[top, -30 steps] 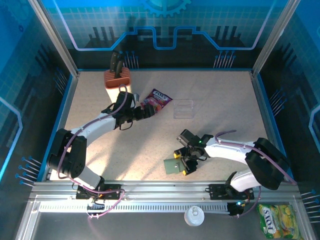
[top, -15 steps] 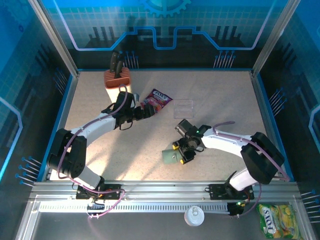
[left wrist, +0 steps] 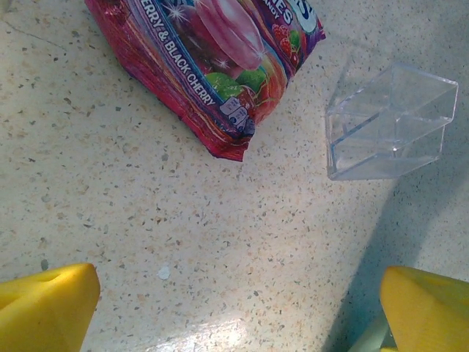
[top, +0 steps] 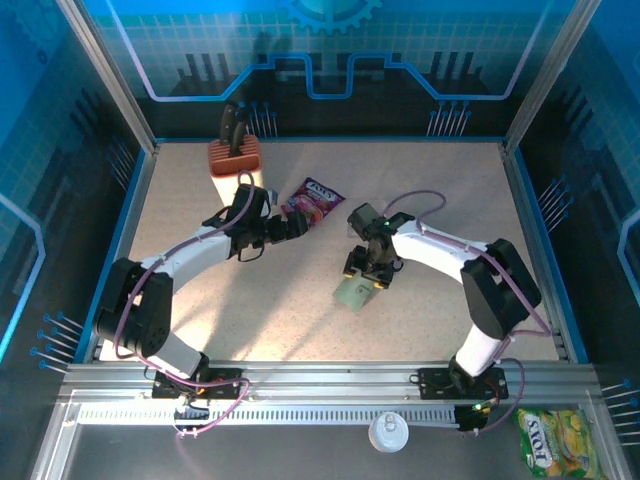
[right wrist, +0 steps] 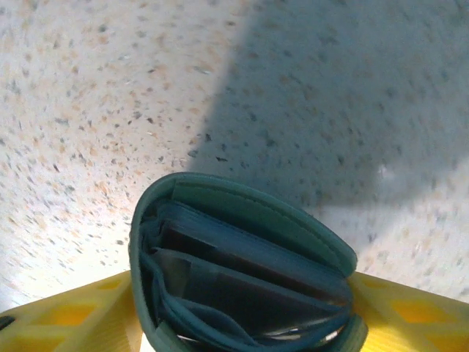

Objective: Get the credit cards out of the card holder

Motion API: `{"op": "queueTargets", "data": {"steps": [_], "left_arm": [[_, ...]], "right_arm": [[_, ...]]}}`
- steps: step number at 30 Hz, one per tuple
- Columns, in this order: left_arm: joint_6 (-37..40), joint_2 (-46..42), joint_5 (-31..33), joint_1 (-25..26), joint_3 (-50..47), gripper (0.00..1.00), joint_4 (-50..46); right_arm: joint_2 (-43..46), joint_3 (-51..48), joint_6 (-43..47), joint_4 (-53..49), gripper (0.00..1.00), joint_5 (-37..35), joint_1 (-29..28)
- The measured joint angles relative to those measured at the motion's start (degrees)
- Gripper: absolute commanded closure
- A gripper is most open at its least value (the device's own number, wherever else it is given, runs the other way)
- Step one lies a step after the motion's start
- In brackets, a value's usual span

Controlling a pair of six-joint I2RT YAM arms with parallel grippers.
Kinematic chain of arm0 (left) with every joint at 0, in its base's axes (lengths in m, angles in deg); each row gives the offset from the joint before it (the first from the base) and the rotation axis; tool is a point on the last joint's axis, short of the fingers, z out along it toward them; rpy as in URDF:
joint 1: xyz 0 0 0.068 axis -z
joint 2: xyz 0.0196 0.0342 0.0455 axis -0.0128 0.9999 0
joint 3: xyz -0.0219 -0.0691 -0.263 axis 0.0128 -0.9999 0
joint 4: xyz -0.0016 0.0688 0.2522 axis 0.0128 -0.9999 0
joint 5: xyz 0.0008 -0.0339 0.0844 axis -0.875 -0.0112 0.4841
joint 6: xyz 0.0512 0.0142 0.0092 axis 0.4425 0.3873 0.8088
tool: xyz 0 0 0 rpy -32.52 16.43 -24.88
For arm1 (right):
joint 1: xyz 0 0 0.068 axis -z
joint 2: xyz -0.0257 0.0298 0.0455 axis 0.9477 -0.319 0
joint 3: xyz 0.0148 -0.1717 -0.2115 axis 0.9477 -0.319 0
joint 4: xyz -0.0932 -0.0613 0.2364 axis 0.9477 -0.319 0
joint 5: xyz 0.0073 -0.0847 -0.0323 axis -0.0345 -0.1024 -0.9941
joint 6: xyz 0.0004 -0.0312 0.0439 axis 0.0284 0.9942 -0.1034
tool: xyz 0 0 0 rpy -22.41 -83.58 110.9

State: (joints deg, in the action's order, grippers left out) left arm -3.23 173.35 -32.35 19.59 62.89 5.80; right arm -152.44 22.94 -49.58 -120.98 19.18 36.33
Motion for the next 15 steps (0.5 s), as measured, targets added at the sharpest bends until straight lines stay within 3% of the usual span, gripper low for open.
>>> {"op": "queueTargets", "data": {"steps": [8,15], "left_arm": [[-0.2,-1.7,0.3,0.1,0.0,0.01,-1.6],[-1.2,-2.9,1.6,1.2,0.0,0.01,-2.2]], "right_arm": [[-8.9,12.3,24.0,-7.7,0.33,-3.1,0.7],[-14.5,19.4,31.8,-10.6,0.32,-6.3,1.5]]}}
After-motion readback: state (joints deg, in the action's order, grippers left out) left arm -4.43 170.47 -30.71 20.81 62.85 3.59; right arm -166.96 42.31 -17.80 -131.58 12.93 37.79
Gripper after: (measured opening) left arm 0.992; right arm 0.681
